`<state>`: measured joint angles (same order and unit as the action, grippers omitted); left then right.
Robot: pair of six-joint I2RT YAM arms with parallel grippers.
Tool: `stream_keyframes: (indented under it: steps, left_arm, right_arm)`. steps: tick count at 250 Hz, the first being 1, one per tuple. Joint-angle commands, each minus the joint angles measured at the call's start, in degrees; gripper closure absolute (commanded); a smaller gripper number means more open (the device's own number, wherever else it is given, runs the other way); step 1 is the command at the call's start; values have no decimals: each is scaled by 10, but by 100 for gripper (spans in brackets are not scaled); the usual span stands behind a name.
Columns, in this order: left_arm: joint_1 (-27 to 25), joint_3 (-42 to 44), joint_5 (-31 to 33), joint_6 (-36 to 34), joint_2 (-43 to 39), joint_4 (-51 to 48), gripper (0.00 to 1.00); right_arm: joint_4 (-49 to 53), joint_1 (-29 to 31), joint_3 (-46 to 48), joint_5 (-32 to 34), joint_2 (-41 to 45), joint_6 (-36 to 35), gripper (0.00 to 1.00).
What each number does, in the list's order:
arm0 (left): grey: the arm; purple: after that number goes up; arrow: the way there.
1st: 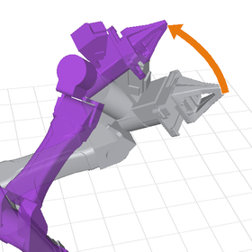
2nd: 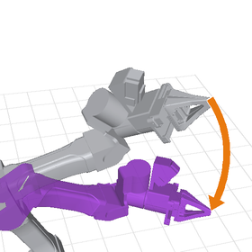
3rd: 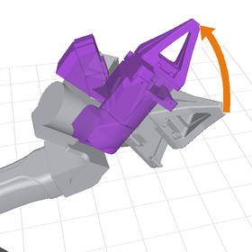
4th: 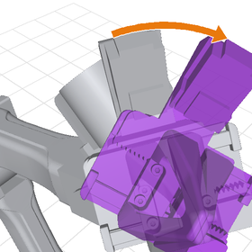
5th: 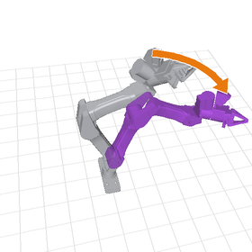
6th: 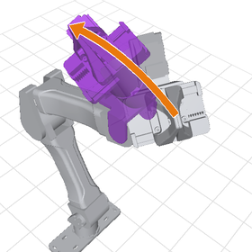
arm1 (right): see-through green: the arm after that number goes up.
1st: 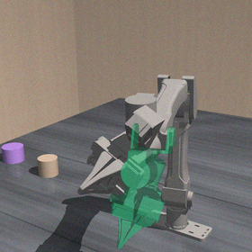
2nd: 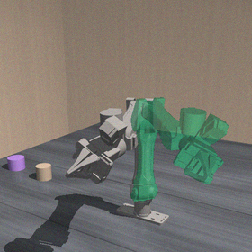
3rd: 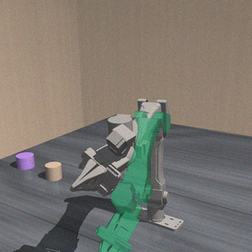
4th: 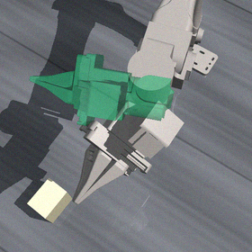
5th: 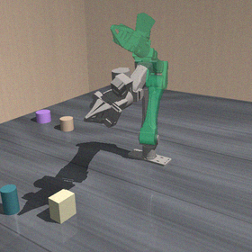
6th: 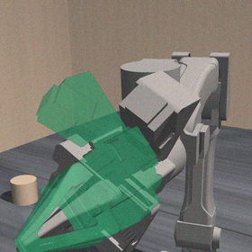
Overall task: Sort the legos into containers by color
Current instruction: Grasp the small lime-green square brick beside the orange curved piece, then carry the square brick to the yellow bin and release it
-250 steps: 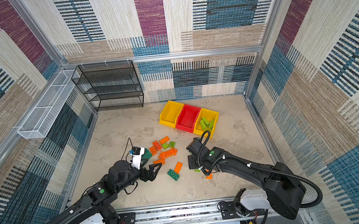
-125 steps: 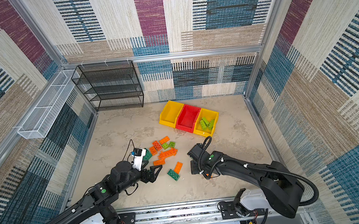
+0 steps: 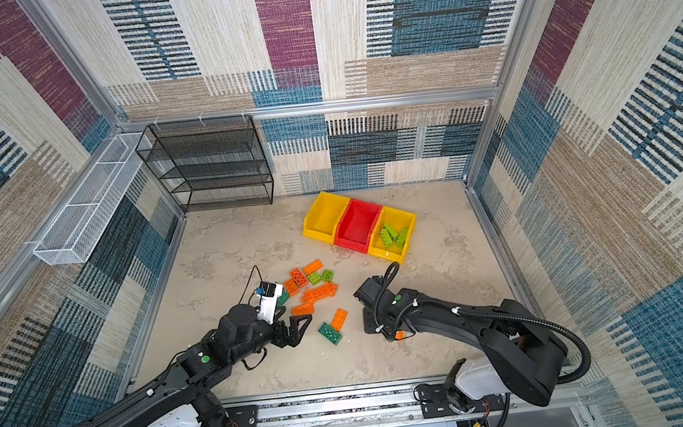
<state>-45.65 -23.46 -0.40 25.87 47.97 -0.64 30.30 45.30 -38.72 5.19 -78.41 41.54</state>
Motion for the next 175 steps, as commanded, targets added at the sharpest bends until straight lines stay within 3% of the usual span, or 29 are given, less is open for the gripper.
stream_keyframes:
  steps: [1,68,125,175]
  left_arm:
    - [0,-4,-8,-6,7,26,1]
    - [0,-25,-10,-21,36,31,1]
    - [0,-69,-26,-35,86,39,1]
    - [0,-104,-32,-31,134,47,1]
  right_arm:
    - [-11,1,-3,9,-3,8,64]
    - [29,-14,-70,85,11,-31,67]
    - [-14,-147,-158,90,-1,-164,67]
    - [-60,-248,-258,70,-98,-257,67]
